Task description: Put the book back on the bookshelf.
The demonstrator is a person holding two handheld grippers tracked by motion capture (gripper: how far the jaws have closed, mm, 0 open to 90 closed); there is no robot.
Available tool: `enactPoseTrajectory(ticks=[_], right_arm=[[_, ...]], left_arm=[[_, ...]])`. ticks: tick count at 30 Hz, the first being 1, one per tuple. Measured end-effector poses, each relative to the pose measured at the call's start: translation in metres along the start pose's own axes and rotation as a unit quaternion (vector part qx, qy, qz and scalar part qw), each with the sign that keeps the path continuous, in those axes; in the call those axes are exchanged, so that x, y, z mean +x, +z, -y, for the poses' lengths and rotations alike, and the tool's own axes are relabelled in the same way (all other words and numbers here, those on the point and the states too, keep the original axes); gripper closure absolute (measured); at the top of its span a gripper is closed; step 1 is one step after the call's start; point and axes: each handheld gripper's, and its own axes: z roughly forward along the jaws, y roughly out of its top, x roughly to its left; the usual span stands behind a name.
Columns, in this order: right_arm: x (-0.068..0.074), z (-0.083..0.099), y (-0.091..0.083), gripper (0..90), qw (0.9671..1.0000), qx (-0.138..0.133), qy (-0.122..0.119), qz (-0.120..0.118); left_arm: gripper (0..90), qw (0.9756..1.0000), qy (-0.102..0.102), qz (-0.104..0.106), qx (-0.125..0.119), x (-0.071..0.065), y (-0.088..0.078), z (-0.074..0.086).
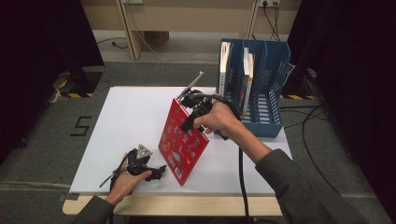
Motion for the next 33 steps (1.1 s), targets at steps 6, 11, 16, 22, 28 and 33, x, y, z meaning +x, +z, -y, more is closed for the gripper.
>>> enactPoseTrajectory(ticks=[6,11,16,22,28,33], right_arm=[[-0.005,0.02,-0.024,78.0,0.9998,-0.003,-0.004,0.019],[-0.015,0.041,-0.041,79.1,0.9984,0.005,-0.004,0.056],[-0.031,0.065,-0.055,79.4,0.9977,-0.002,0.021,0.065],[-0.043,0.092,-0.075,79.3,0.9959,-0.02,0.049,0.074],[-0.055,0.11,-0.087,79.3,0.9939,-0.04,0.077,0.067],[-0.063,0.125,-0.096,79.0,0.9913,-0.059,0.097,0.068]], left_arm=[[6.1,0.9999,-0.015,0.006,-0.006,0.003,-0.001,0.0],[7.2,0.9996,-0.024,0.011,-0.01,0.005,-0.002,0.0],[7.1,0.9995,-0.026,0.013,-0.011,0.006,-0.001,0.0],[6.1,0.9996,-0.023,0.012,-0.009,0.005,-0.001,-0.001],[5.8,0.9995,-0.025,0.015,-0.01,0.006,-0.001,0.0],[5.5,0.9995,-0.025,0.015,-0.01,0.006,-0.001,0.0]])
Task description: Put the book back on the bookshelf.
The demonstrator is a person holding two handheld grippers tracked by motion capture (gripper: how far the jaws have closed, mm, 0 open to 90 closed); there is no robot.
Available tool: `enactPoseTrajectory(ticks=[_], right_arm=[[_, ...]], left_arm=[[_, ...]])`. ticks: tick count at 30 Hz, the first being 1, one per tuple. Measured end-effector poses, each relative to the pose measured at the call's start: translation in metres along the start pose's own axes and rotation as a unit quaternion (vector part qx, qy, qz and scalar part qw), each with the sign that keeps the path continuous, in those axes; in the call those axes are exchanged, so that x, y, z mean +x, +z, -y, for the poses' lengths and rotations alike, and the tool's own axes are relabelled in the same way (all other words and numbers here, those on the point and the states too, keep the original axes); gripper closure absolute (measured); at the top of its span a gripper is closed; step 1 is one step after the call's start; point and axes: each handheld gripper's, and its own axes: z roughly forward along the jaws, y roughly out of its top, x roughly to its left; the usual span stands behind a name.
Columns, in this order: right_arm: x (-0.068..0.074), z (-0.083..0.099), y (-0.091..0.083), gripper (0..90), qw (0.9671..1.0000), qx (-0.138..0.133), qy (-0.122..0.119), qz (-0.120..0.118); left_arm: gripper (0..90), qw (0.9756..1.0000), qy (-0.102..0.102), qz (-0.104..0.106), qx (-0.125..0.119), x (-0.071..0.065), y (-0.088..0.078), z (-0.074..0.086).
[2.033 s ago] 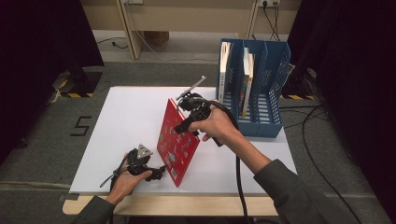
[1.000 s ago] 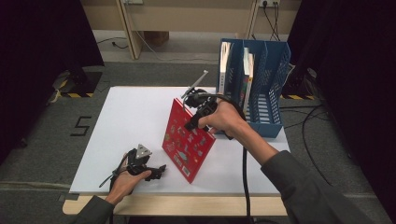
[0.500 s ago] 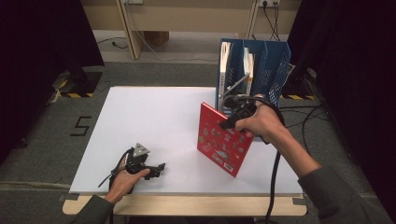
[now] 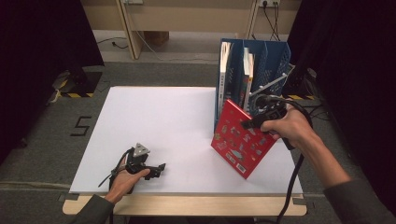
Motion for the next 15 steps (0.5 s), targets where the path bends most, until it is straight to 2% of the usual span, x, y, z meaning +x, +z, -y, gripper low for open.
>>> enactPoseTrajectory(ticks=[15], right_arm=[[-0.022,0.03,-0.035,79.0,0.9984,-0.038,0.041,0.004]], left_arm=[[5.0,1.0,0.001,0.0,0.001,0.0,0.0,0.0]])
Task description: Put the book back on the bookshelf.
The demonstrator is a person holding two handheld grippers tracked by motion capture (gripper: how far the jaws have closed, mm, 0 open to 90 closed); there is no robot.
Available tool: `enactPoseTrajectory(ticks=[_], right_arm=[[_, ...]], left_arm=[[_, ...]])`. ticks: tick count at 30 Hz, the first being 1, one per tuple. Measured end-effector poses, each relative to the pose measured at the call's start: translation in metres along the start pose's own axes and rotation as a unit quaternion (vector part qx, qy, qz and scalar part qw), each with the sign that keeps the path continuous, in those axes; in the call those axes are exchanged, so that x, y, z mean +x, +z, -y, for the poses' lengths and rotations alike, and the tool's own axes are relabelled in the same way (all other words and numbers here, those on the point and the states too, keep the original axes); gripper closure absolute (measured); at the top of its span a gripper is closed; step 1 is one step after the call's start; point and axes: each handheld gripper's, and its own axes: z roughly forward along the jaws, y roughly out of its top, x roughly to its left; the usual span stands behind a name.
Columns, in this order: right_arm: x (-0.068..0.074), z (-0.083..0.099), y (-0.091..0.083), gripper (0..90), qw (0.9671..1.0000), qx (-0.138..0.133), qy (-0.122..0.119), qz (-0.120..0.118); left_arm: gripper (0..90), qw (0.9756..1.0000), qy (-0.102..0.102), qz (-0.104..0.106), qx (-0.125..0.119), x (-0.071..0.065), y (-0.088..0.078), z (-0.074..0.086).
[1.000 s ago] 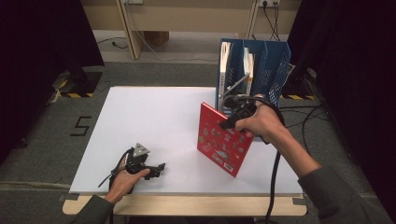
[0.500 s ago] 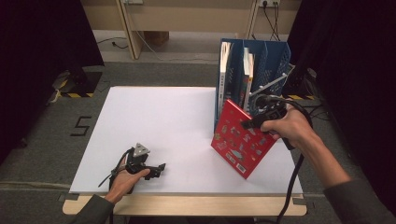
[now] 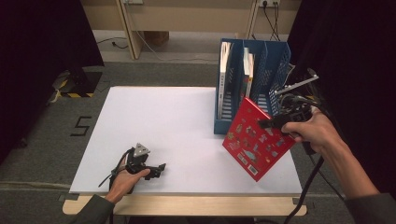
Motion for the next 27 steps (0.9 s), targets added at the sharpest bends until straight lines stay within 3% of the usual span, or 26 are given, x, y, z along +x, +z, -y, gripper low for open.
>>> enactPoseTrajectory(ticks=[15,27], right_arm=[[-0.022,0.016,-0.036,79.1,0.9984,-0.033,0.033,0.031],[-0.044,0.01,-0.068,79.0,0.9939,-0.064,0.062,0.066]], left_arm=[[4.9,1.0,0.0,0.0,0.0,0.0,0.0,0.0],[4.9,1.0,0.002,-0.002,0.001,-0.001,0.0,0.0]])
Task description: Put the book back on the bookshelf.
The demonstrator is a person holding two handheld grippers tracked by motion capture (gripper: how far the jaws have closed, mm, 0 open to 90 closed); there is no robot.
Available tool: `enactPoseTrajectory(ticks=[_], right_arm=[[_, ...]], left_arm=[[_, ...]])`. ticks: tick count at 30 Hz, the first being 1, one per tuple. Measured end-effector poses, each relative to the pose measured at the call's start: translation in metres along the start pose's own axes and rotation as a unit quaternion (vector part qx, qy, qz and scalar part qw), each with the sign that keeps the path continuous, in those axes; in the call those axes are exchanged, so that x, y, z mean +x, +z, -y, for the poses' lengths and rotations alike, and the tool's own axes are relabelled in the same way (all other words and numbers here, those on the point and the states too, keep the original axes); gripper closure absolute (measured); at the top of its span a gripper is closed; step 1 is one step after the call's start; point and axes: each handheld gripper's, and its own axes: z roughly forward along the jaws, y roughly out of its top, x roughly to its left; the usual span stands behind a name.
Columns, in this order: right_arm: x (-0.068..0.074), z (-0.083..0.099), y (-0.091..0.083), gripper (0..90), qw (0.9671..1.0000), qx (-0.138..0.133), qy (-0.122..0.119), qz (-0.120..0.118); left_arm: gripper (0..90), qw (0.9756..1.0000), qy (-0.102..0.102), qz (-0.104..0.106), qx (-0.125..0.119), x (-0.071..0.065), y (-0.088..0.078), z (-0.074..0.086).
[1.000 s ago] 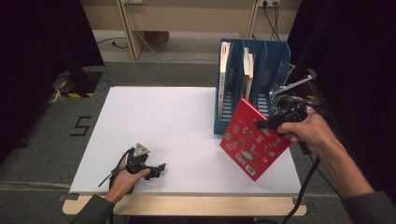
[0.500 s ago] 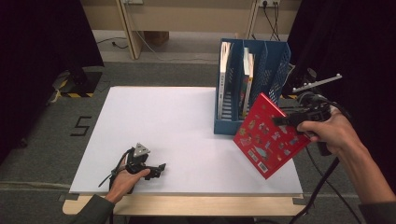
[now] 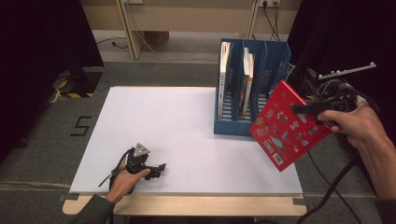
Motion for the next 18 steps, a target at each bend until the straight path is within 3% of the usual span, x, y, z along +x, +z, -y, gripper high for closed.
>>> enactPoseTrajectory(ticks=[8,18], right_arm=[[-0.016,-0.021,-0.011,79.1,0.999,-0.025,0.024,0.028],[-0.035,-0.052,0.003,78.9,0.9955,-0.053,0.056,0.055]], left_arm=[[4.4,1.0,0.0,0.001,0.0,0.0,0.0,0.0],[4.1,1.0,-0.001,0.002,0.001,0.0,0.0,0.0]])
